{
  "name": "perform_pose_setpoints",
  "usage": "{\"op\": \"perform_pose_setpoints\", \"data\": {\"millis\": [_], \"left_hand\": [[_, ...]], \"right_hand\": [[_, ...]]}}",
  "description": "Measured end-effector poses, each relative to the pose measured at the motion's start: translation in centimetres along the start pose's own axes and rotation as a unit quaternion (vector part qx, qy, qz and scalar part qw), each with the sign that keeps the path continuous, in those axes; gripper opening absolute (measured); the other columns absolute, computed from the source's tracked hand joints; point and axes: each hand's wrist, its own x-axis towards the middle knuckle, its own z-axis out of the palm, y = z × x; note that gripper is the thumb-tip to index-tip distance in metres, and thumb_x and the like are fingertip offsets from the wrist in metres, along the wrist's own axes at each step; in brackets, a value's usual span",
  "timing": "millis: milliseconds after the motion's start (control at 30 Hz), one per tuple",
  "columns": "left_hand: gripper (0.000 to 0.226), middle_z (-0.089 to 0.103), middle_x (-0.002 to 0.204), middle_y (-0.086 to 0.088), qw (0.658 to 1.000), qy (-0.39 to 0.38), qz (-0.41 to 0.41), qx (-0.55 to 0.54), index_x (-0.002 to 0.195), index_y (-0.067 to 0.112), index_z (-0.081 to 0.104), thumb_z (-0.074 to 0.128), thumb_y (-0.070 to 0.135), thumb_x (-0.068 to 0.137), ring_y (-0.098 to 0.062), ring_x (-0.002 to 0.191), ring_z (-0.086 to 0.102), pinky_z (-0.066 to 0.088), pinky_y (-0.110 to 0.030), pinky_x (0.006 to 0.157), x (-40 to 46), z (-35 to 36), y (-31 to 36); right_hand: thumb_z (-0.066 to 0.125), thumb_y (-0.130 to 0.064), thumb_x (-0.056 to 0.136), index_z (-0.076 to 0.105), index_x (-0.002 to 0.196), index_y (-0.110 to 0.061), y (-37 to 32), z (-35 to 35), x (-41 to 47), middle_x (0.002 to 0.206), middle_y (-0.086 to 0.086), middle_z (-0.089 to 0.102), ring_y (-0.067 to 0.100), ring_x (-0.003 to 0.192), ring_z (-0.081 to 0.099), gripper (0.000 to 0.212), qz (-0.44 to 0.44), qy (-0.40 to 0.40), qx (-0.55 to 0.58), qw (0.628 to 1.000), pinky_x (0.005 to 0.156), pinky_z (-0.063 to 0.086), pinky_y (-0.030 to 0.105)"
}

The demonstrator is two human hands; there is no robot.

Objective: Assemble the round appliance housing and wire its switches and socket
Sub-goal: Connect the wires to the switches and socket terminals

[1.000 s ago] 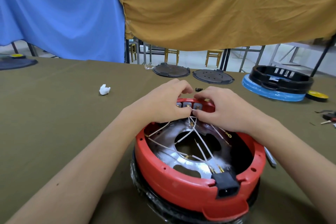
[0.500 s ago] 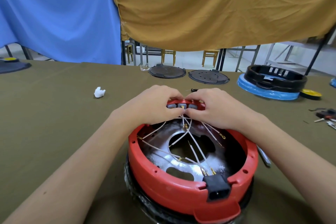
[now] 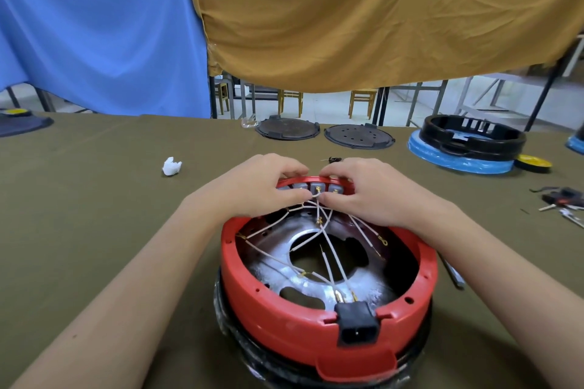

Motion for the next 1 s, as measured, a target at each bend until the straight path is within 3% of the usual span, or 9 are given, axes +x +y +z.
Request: {"op": "perform_pose_setpoints", "data": {"millis": [100,200,300,433,567,733,1000], "left_hand": [[0.057,0.060,0.133,0.011,0.999,-0.026,-0.019,-0.006,0.139,0.027,0.052,0.064,0.049,0.089,-0.007,0.116,0.059,0.046,-0.032,0.103,-0.4,-0.5,-0.3],[0.037,0.069,0.117,0.010,1.000,-0.011,-0.004,0.009,0.127,0.027,0.062,0.062,0.041,0.092,-0.008,0.103,0.064,0.051,-0.037,0.095,-0.4,-0.5,-0.1],[0.034,0.069,0.114,0.006,1.000,-0.003,0.003,0.023,0.127,0.025,0.062,0.059,0.036,0.095,-0.013,0.103,0.063,0.049,-0.040,0.094,-0.2,-0.3,0.2],[0.037,0.068,0.119,0.006,1.000,0.005,0.002,0.007,0.130,0.024,0.061,0.061,0.035,0.095,-0.012,0.106,0.062,0.048,-0.039,0.097,0.0,0.0,0.0],[0.052,0.060,0.135,0.007,0.997,-0.012,-0.034,-0.069,0.139,0.023,0.053,0.065,0.040,0.091,-0.008,0.121,0.057,0.043,-0.037,0.109,-0.2,-0.2,-0.8],[0.026,0.069,0.110,0.013,0.994,0.007,-0.032,-0.101,0.116,0.030,0.065,0.067,0.034,0.091,-0.005,0.103,0.065,0.048,-0.038,0.101,0.1,0.0,-0.9],[0.031,0.070,0.108,0.011,0.994,0.022,-0.033,-0.100,0.119,0.026,0.065,0.068,0.034,0.090,-0.005,0.101,0.065,0.049,-0.037,0.100,0.0,0.3,-0.8]], "right_hand": [[0.053,-0.061,0.089,0.054,0.133,-0.040,0.1,0.0,-0.2,0.116,-0.007,0.063,0.015,0.108,0.058,0.048,-0.002,-0.010,0.023,1.000,0.090,0.046,0.035],[0.051,-0.059,0.093,0.058,0.124,-0.042,0.2,0.1,0.0,0.103,-0.007,0.064,0.015,0.098,0.058,0.036,-0.009,-0.014,0.011,1.000,0.085,0.047,0.036],[0.050,-0.058,0.093,0.060,0.120,-0.040,0.1,0.1,0.1,0.101,-0.006,0.063,0.016,0.095,0.058,0.034,0.004,-0.004,-0.008,1.000,0.083,0.048,0.036],[0.049,-0.059,0.094,0.060,0.122,-0.039,0.0,0.1,0.1,0.104,-0.006,0.064,0.017,0.097,0.058,0.036,0.014,0.001,-0.026,1.000,0.082,0.048,0.037],[0.049,-0.063,0.091,0.057,0.126,-0.040,0.0,0.1,-0.3,0.098,-0.008,0.060,0.014,0.093,0.056,0.043,0.015,-0.002,-0.011,1.000,0.075,0.044,0.033],[0.051,-0.061,0.092,0.060,0.120,-0.040,0.1,0.1,0.0,0.092,-0.010,0.057,0.011,0.086,0.053,0.036,0.017,0.004,-0.019,1.000,0.072,0.042,0.032],[0.051,-0.060,0.093,0.061,0.122,-0.038,-0.3,0.1,-0.1,0.094,-0.010,0.057,0.014,0.089,0.055,0.038,0.024,0.007,-0.029,0.999,0.076,0.045,0.033]]}}
